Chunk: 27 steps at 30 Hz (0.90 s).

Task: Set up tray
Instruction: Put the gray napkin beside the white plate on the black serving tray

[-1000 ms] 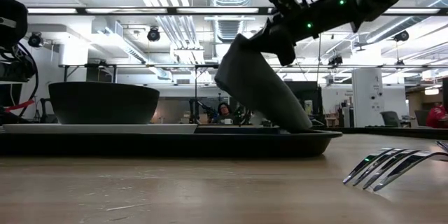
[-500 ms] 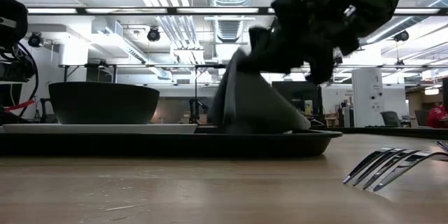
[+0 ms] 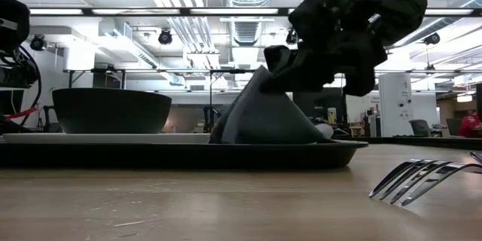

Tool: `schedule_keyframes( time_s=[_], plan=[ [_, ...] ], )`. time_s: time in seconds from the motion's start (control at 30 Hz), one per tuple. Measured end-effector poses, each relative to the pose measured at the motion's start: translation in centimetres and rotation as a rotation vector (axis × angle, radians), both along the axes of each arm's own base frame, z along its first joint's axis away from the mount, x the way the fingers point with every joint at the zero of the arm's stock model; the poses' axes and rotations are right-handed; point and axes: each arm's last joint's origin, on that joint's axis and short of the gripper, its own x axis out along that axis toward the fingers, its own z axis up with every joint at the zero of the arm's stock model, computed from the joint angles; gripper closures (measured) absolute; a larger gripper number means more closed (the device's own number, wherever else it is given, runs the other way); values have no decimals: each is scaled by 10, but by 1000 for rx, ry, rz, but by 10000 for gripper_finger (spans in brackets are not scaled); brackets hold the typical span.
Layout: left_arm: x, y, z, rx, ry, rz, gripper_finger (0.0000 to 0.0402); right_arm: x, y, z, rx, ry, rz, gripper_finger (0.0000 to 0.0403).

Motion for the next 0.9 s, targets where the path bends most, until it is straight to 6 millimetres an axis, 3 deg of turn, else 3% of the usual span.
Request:
schedule_keyframes(
  time_s=[0.27,0.5,0.73,0.9],
  plan=[
    [0,0,0,0,0,1,311,-12,1,-2,57,180,-36,380],
    [0,0,0,0,0,0,311,-23,1,9,141,278,-121,301],
    [0,0,0,0,0,1,311,-35,0,33,246,488,-266,229],
    [0,0,0,0,0,0,311,-34,-4,42,199,422,-418,210]
  ],
)
